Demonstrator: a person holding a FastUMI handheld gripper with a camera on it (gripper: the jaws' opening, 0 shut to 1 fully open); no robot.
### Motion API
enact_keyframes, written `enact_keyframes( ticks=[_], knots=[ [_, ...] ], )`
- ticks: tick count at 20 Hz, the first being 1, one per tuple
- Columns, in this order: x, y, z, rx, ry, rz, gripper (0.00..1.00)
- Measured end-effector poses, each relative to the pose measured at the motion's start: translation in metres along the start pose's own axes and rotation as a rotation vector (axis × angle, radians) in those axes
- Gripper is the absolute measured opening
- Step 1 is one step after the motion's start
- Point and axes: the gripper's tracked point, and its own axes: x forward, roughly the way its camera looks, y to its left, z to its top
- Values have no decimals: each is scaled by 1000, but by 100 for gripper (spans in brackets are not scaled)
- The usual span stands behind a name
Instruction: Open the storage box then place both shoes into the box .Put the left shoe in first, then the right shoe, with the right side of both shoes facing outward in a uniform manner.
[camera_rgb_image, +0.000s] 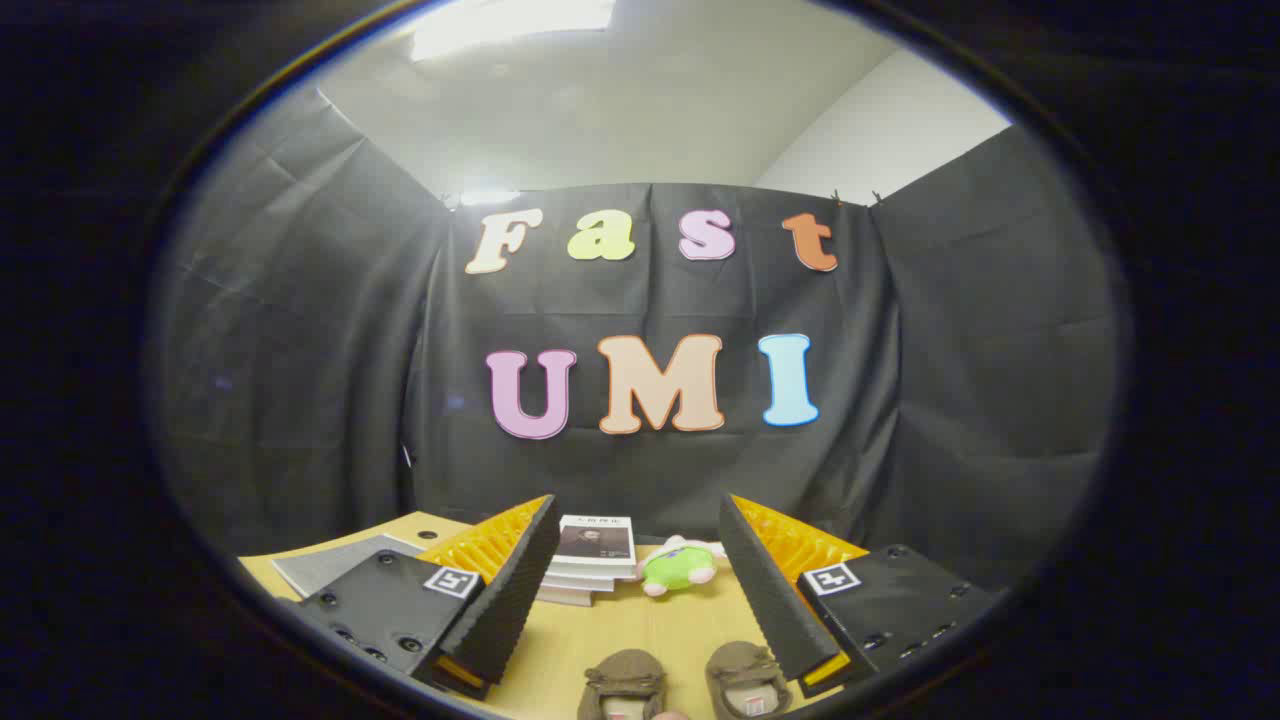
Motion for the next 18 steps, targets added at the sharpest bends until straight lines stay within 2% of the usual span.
enact_keyframes(
  ticks=[18],
  knots=[
    [1, -4, -5, 14, 4, 18, 100]
  ],
)
